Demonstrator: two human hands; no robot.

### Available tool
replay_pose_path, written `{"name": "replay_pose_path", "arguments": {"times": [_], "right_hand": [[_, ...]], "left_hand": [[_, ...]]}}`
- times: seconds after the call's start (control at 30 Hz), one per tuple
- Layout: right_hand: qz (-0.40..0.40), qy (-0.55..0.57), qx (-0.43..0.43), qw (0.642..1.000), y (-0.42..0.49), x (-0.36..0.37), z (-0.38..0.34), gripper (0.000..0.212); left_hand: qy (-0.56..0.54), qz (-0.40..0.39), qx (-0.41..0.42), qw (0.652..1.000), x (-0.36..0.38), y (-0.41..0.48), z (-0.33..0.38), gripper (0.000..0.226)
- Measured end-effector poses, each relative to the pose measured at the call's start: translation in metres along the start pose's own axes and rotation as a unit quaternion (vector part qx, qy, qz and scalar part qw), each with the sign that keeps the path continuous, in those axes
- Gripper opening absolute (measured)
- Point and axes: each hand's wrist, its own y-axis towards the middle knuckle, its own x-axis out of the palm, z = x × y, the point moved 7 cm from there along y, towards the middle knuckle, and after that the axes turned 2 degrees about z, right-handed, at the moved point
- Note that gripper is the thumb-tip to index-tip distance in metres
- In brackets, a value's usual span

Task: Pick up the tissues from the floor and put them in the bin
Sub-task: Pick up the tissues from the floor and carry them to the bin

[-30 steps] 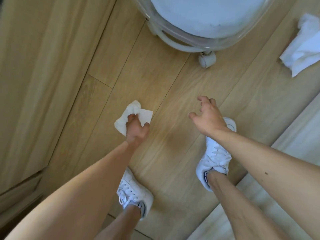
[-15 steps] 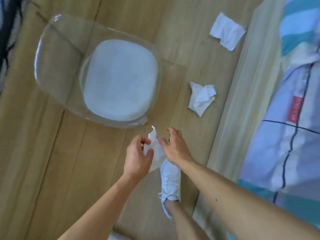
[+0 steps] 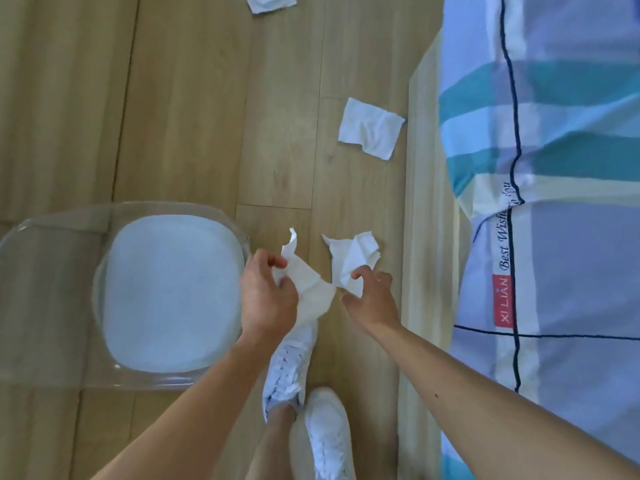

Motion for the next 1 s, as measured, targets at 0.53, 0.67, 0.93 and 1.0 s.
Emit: {"name": "replay_pose_path", "arguments": {"times": [0.53, 0.67, 0.93, 1.0], "right_hand": [[-0.05, -0.047, 0.032, 0.997, 0.142, 0.094, 0.039, 0.06], [-0.005, 0.126, 0.055, 0.99, 0.13, 0.038, 0.006, 0.038], [0.009, 0.404, 0.051, 0.913, 0.112, -0.096, -0.144, 0.048], [0.007, 0.421, 0.036, 0.907, 0.12, -0.12, -0.175, 0.049]], "left_hand": [[-0.043, -0.034, -0.093, 0.994, 0.078, 0.07, -0.058, 0.022], [-0.047, -0.044, -0.106, 0.992, 0.058, 0.084, -0.038, 0.024], [-0.164, -0.036, -0.083, 0.982, 0.022, 0.146, 0.099, 0.022], [-0.163, -0.041, -0.059, 0.984, 0.021, 0.169, 0.137, 0.027]]}}
